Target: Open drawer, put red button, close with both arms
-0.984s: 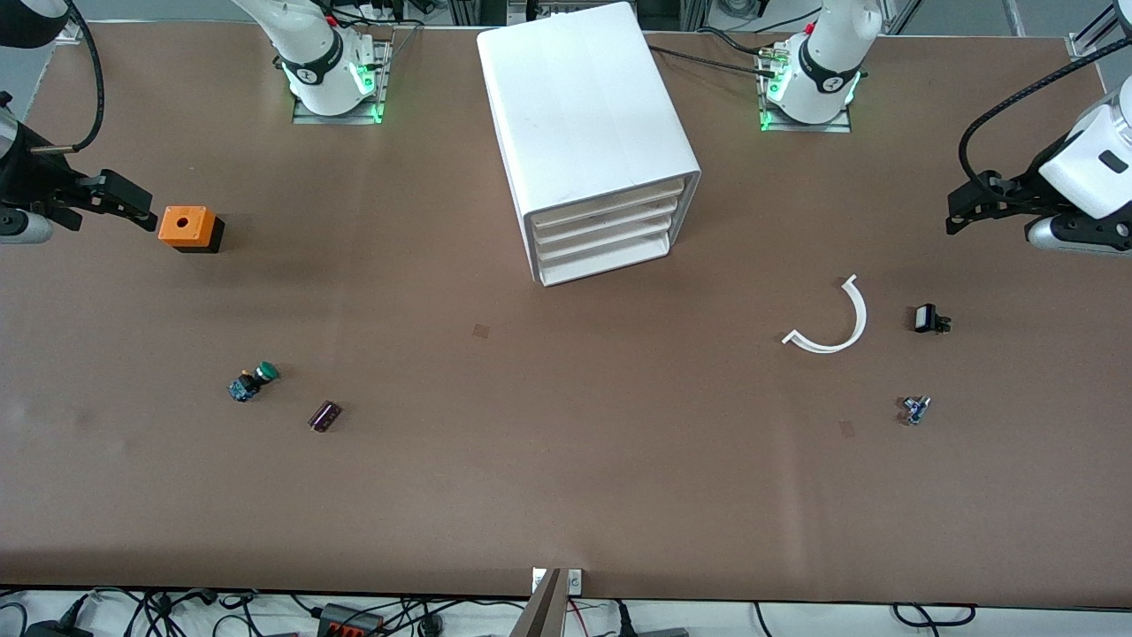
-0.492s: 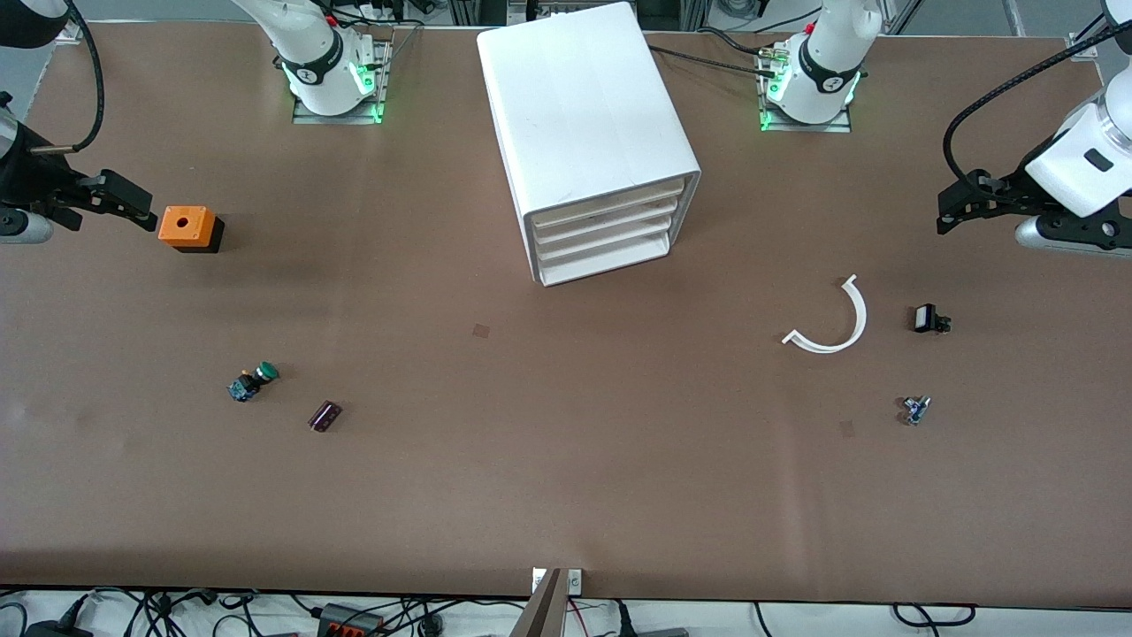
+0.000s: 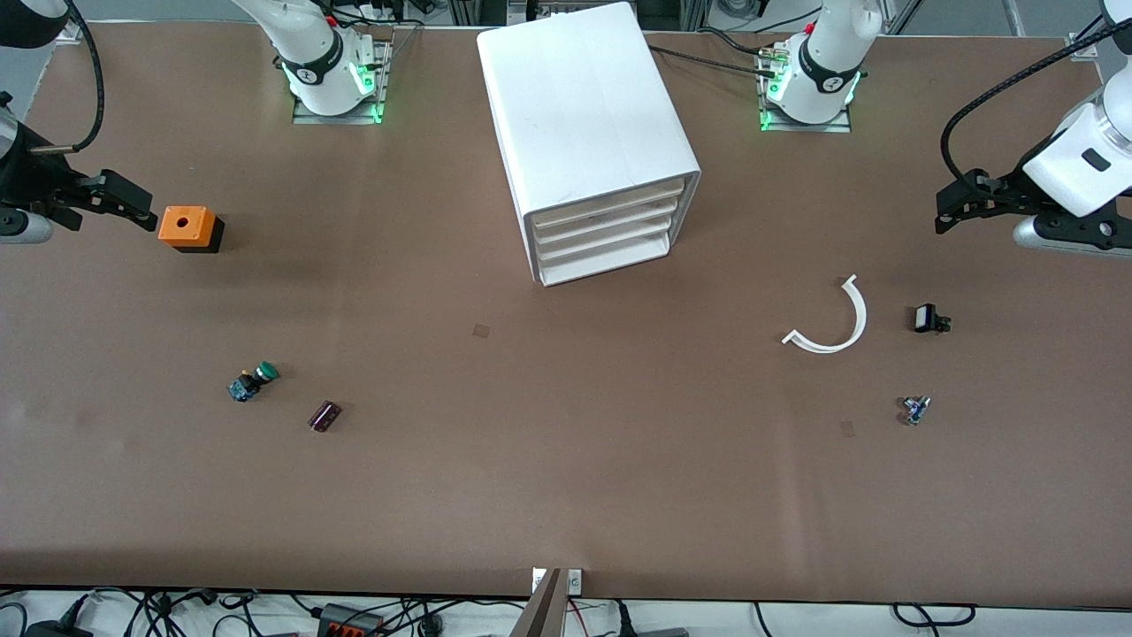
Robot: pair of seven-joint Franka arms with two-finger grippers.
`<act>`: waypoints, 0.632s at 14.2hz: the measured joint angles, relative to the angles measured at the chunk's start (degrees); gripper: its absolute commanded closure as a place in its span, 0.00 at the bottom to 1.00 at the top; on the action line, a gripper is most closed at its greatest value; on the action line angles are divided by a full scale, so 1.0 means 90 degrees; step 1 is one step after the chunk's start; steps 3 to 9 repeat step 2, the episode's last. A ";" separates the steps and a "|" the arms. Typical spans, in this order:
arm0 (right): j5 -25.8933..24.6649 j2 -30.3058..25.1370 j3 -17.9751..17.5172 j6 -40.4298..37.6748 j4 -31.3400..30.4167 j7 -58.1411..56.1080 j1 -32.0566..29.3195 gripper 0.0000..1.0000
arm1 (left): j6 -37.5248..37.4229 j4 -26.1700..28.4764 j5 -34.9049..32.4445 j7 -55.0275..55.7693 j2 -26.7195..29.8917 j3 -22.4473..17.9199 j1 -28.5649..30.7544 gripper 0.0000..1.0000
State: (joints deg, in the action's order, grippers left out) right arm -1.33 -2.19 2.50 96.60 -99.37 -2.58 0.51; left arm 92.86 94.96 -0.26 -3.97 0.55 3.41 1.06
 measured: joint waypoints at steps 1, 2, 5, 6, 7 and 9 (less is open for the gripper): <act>0.0000 0.0001 0.0000 -0.0024 0.0000 0.0000 0.0000 0.00 | -0.0017 0.0000 0.0000 0.0000 0.0000 0.0000 0.0000 0.00; 0.0000 0.0002 0.0000 -0.0036 0.0000 0.0000 0.0000 0.00 | -0.0030 -0.0002 0.0000 0.0000 0.0000 0.0000 0.0000 0.00; 0.0000 0.0002 0.0000 -0.0036 0.0000 0.0000 0.0000 0.00 | -0.0030 -0.0002 0.0000 0.0000 0.0000 0.0000 0.0000 0.00; 0.0000 0.0002 0.0000 -0.0036 0.0000 0.0000 0.0000 0.00 | -0.0030 -0.0002 0.0000 0.0000 0.0000 0.0000 0.0000 0.00; 0.0000 0.0002 0.0000 -0.0036 0.0000 0.0000 0.0000 0.00 | -0.0030 -0.0002 0.0000 0.0000 0.0000 0.0000 0.0000 0.00; 0.0000 0.0002 0.0000 -0.0036 0.0000 0.0000 0.0000 0.00 | -0.0030 -0.0002 0.0000 0.0000 0.0000 0.0000 0.0000 0.00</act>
